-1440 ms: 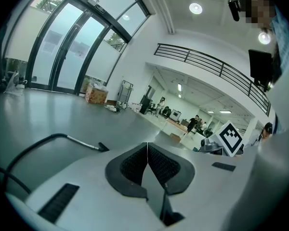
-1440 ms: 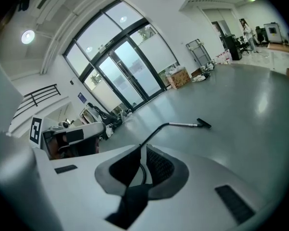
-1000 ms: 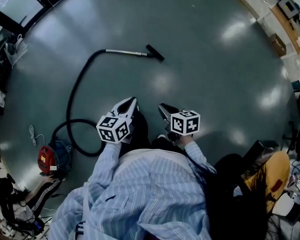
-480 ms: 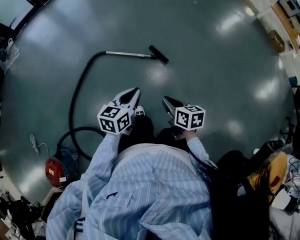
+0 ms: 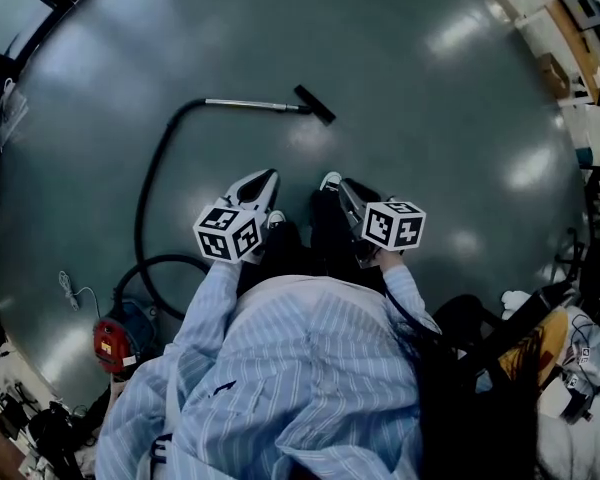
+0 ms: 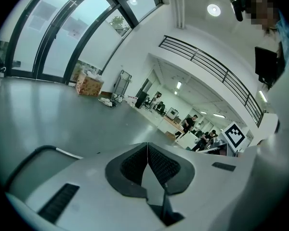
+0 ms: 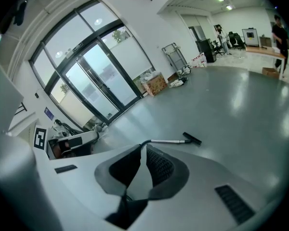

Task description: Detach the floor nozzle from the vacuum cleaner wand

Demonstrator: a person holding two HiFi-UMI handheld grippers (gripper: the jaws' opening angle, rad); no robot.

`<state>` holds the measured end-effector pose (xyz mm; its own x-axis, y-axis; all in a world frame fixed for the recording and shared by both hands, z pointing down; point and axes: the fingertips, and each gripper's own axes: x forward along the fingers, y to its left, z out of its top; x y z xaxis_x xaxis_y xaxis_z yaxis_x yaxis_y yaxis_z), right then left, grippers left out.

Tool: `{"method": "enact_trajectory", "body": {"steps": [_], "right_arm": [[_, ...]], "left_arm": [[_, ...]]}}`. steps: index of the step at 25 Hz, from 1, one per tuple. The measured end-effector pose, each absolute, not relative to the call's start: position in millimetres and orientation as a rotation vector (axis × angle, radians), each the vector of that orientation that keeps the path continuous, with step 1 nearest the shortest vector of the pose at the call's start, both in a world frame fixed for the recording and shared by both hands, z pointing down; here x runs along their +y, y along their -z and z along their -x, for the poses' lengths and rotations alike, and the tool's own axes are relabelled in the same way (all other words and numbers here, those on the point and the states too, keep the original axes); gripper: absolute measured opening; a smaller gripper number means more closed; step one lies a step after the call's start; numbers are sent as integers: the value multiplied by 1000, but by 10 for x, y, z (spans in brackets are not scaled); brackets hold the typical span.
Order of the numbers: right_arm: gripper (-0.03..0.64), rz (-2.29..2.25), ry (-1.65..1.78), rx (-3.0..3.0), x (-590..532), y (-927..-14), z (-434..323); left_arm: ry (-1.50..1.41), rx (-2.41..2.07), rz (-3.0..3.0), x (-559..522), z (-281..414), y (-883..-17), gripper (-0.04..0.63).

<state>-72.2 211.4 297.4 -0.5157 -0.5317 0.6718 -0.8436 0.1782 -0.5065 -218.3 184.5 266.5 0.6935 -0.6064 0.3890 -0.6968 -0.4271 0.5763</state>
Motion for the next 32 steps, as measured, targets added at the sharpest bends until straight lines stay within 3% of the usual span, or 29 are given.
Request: {"method": "enact_trajectory", "body": {"steps": [15,32], "right_arm": [[41,-1086,-1173,-2207,200,-3097,-85],[40,-1007,-1261,-2108,-325,-3978,-682]], "left_arm": [[-160,-1222,-2091,202,1554,-2694,8],[-454,-1195,-2035,-402,997,-3350,8]]}}
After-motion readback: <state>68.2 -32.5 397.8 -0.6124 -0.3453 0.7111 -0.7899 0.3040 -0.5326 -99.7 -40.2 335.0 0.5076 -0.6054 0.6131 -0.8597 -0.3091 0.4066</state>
